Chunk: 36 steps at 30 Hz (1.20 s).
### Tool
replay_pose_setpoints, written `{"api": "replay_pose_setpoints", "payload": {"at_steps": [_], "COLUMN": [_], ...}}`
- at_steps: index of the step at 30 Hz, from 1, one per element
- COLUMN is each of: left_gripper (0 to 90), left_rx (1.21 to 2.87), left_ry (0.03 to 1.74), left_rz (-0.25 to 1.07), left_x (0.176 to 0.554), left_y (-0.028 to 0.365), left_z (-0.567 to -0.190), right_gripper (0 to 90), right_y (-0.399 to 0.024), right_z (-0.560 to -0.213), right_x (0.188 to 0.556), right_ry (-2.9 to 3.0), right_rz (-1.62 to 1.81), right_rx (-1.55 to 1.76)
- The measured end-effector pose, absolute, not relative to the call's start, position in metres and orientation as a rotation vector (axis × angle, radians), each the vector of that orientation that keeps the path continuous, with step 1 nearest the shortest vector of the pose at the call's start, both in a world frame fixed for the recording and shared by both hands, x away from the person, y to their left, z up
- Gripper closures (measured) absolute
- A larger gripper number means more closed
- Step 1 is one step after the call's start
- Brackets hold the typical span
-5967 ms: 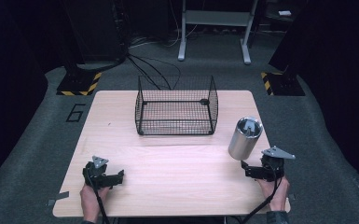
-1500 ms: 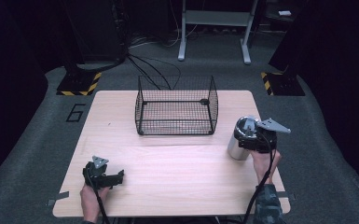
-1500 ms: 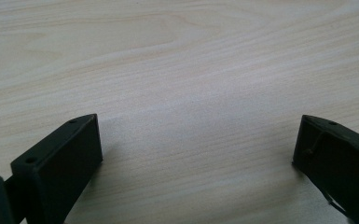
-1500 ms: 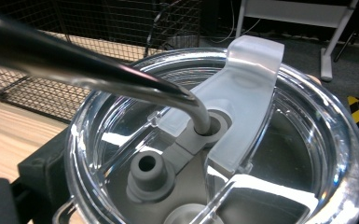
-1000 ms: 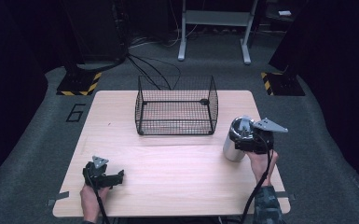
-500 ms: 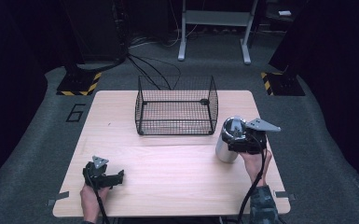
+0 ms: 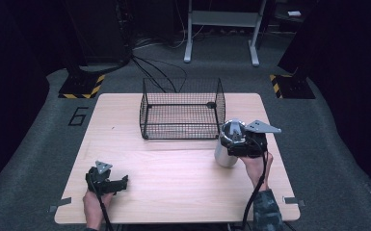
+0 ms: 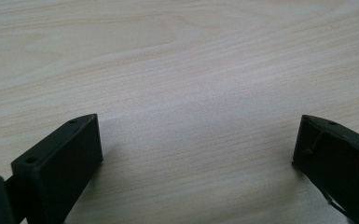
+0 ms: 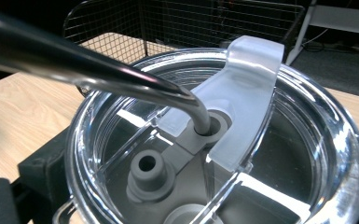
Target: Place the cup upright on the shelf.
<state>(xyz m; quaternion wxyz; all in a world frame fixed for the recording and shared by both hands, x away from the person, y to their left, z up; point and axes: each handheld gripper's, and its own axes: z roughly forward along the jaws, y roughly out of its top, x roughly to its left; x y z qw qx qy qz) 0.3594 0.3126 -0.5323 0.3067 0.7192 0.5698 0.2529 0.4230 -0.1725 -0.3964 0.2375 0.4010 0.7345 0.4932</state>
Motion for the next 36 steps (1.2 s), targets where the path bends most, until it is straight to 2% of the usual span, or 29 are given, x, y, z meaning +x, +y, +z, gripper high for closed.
{"api": "replay_pose_setpoints", "payload": {"at_steps": [36], "left_gripper": [0.9], "left_rx": [1.907], "left_ry": [1.508], "left_rz": [0.660], "left_x": [0.360], "left_y": [0.313], "left_z": [-0.532], "right_gripper": [3.0], "right_y": [-0.114], "right_z": [-0.376], "right_x": [0.441], "right_ry": [2.129], "right_rz": [1.419], "right_rx": [0.968]}}
